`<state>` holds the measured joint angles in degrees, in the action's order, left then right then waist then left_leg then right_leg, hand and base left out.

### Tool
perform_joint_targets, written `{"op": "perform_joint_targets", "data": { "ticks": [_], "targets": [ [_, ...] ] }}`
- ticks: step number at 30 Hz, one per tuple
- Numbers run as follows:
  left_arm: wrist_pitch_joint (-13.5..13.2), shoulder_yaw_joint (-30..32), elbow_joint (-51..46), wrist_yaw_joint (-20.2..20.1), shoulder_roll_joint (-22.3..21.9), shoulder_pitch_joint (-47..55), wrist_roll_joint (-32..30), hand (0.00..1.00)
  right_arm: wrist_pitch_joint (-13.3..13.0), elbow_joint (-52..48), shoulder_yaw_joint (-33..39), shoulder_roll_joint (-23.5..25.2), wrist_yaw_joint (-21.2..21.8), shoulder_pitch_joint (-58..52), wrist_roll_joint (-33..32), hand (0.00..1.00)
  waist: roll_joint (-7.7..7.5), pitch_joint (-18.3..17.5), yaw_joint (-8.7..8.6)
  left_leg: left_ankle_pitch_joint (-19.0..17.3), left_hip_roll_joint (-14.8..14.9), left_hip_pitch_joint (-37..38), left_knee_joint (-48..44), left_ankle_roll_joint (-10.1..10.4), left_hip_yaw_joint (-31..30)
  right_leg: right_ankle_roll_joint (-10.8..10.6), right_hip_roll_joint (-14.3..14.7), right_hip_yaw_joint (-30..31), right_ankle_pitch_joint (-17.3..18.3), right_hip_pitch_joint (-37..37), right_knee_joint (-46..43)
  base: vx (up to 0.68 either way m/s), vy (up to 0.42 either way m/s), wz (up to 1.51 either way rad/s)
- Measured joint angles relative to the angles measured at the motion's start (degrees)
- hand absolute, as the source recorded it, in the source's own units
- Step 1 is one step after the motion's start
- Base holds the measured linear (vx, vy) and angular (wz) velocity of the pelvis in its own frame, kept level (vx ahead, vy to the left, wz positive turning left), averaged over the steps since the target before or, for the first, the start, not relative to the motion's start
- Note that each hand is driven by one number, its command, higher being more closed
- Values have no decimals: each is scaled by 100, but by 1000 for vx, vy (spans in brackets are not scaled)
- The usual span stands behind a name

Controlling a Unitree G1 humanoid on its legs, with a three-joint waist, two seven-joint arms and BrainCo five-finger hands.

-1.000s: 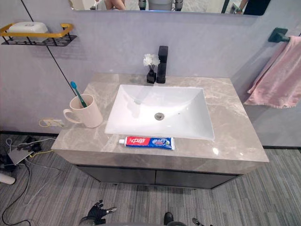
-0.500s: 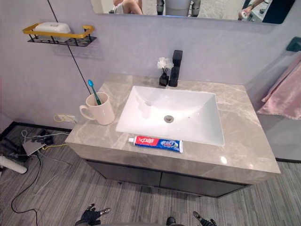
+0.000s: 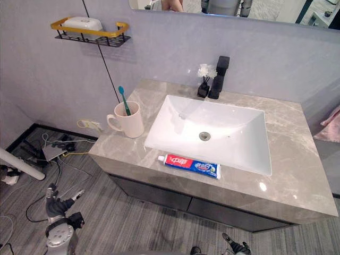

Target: Organize washtable

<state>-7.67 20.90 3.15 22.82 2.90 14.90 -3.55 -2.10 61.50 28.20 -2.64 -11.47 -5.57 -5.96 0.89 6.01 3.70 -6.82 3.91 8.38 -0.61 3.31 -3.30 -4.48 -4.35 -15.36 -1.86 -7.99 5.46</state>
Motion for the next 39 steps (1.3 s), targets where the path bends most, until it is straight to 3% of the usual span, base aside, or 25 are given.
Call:
{"op": "perform_joint_targets", "data": {
  "ticks": [7, 12, 14, 17, 19, 30, 39],
  "targets": [
    [-181, -381, -1881, 350, 10, -25, -409, 0, 0, 19, -248, -5, 50, -90, 2, 0, -4, 1, 21, 4, -6, -65, -40, -6, -57, 1, 0, -47, -1, 9, 1, -28, 2, 5],
    [-310, -1567, -2778, 215, 231, -140, -867, 0, 1, 56, -540, -17, 69, -115, 13, 0, -3, 0, -31, 1, -10, -65, -60, -5, -47, 2, 1, -26, -1, 9, 0, 0, 0, 0],
    [-411, -2012, -2929, 101, 446, -270, -1088, 0, -3, 64, -638, -32, 116, -100, 60, 0, -1, -2, -132, -7, -5, -65, -80, -5, -33, 3, 6, -6, -2, 10, -7, -35, 11, -5],
    [-426, -2533, -2963, -99, 766, -512, -1374, 0, -13, 68, -726, -78, 165, -111, 147, 0, 21, -7, -173, -68, 15, -58, -171, -1, 112, 14, 26, 136, -12, 36, -11, -37, 14, -21],
    [-435, -2926, -2961, -279, 1040, -756, -1648, 0, -3, 71, -873, -122, 171, -121, 209, 0, 30, -9, -295, -77, 17, -53, -187, -3, 170, 24, 28, 178, -27, 49, -10, -42, 11, -15],
    [-492, -3553, -2912, -788, 1734, -1415, -2224, 0, 16, 58, -906, -185, 194, -272, 385, 0, 105, -61, -452, -81, 16, -81, -153, -11, 461, 48, 34, 472, -133, 230, 16, -33, 10, -14],
    [-505, -4309, -1657, -1274, 2318, -1977, -2588, 0, 21, -179, -1114, -314, 296, -229, 385, 0, 155, -92, -621, -75, 17, -56, -104, -15, 485, 11, 32, 472, -160, 290, 52, -3, 1, -1]
  ]
}}
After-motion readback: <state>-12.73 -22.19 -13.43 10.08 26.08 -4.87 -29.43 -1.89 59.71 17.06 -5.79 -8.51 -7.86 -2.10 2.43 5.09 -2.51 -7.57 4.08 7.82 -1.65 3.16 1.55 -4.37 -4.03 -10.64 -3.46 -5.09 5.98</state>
